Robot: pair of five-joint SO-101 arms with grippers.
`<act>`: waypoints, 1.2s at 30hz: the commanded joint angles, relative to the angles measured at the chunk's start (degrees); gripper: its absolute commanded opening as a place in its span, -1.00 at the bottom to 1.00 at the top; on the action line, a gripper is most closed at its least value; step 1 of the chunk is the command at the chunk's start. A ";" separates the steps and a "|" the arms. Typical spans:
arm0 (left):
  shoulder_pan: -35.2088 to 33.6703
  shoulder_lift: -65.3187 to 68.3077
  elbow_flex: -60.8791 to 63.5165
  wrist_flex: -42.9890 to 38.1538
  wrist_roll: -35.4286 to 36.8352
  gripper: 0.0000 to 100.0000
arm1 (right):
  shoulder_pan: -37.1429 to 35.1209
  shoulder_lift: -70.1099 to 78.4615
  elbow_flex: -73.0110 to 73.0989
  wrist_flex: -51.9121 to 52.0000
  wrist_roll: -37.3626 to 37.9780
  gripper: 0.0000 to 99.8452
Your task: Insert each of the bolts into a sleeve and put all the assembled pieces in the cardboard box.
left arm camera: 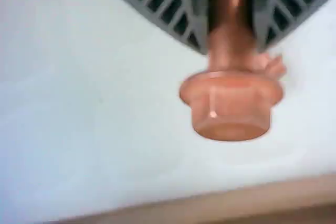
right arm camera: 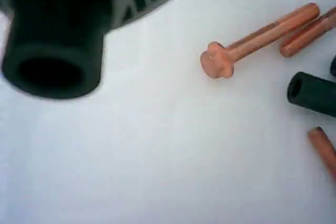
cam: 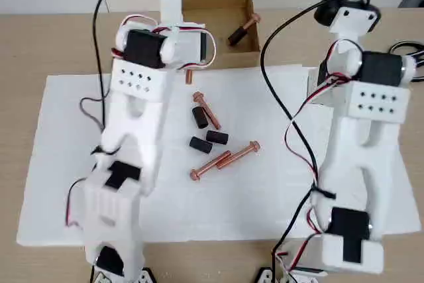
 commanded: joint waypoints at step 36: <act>-16.18 -23.65 80.57 -32.18 -0.88 -0.99 | -9.36 -61.32 47.30 -14.20 0.53 -0.99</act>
